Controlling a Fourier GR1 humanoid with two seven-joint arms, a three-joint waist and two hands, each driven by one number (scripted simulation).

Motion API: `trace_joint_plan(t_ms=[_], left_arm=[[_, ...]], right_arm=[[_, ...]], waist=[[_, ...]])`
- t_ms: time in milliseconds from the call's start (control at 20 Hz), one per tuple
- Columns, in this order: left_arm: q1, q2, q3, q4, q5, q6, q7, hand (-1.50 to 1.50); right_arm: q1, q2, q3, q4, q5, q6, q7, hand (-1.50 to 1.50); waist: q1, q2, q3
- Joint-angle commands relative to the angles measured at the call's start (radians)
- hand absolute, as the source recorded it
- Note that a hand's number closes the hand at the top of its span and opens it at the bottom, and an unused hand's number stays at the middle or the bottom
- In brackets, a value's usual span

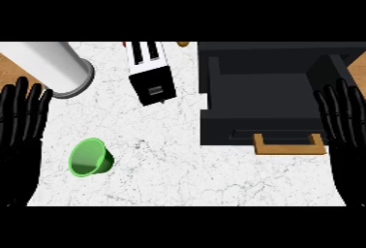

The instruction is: Pick up the cup, place it into the drawer and close the drawer

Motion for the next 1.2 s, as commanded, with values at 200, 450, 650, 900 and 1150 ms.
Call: trace_joint_plan(t_ms=[200, 450, 650, 900, 1150], left_arm=[[0.097, 0.176, 0.072, -0.063, 0.341, -0.357, -0.071, -1.50], [0.048, 0.200, 0.174, 0.196, 0.602, -0.395, 0.065, -1.50], [0.110, 0.250, 0.265, 0.343, 0.683, -0.567, -0.018, -1.50], [0.026, 0.243, 0.265, 0.488, 0.558, -0.575, -0.023, -1.50], [0.003, 0.203, 0.235, 0.608, 0.386, -0.581, -0.132, -1.50]], right_arm=[[0.020, 0.010, -0.028, -0.032, -0.024, -0.007, -0.025, -1.50], [-0.014, -0.049, 0.009, 0.057, -0.055, 0.082, 0.077, -1.50], [-0.055, -0.071, -0.051, 0.031, -0.117, 0.097, 0.131, -1.50], [-0.089, -0.052, -0.042, 0.120, -0.086, 0.112, 0.079, -1.50], [-0.133, -0.059, -0.067, 0.226, -0.084, 0.142, -0.010, -1.50]], waist=[[0.005, 0.002, -0.043], [-0.009, 0.014, -0.042], [-0.009, 0.009, -0.041], [-0.010, 0.008, -0.041], [-0.010, 0.008, -0.040]])
